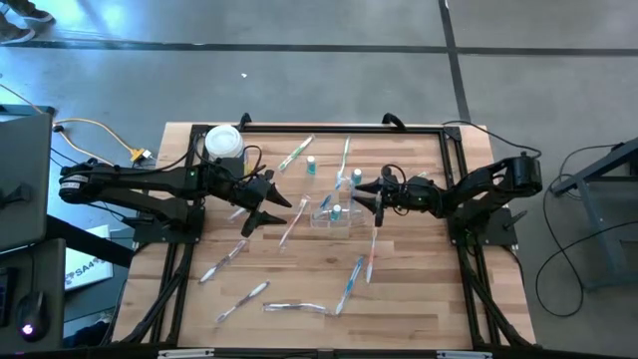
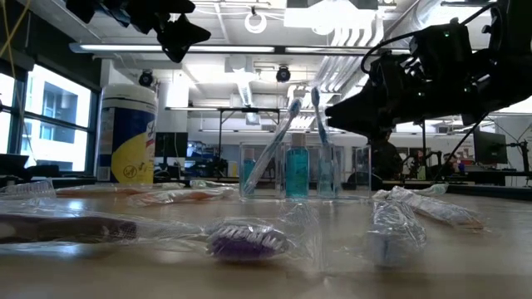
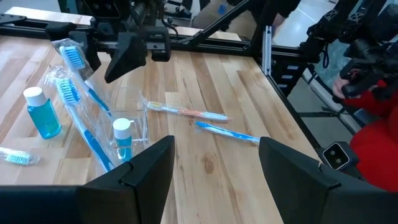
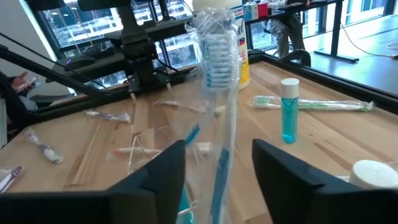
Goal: Pick & Place toothbrushing station
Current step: Put the right orange toothbrush into the right section of the transparent organizer
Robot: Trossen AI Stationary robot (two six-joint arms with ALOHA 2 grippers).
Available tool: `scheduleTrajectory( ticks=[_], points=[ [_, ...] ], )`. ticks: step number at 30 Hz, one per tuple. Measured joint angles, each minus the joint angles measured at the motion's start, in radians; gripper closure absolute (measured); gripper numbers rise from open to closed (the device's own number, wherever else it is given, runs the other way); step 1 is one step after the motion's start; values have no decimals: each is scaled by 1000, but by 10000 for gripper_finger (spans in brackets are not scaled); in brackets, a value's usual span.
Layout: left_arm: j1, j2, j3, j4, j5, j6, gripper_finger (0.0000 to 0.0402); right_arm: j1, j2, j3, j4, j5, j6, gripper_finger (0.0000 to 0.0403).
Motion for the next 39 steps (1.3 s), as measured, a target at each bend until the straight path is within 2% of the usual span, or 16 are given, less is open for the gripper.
scheduleTrajectory(
  ticks=[5,10,17,23,27,30,34,39],
  points=[
    [0,0,0,0,0,0,168,0,-19,0,-5,-1,0,194],
    [0,0,0,-2,0,0,168,9,-104,0,-101,2,-46,194],
    [0,0,0,-8,0,0,168,56,-358,0,-448,111,-87,199],
    [0,0,0,-7,0,1,168,95,-598,0,-674,192,-54,199],
    [0,0,0,-7,0,3,168,120,-720,0,-800,169,-45,199],
    [0,0,0,-11,0,4,168,147,-774,0,-868,63,-36,199],
    [0,0,0,-39,0,4,168,219,-796,0,-885,-21,-77,199],
    [0,0,0,-53,0,1,168,320,-794,7,-878,-19,-84,199]
  ],
)
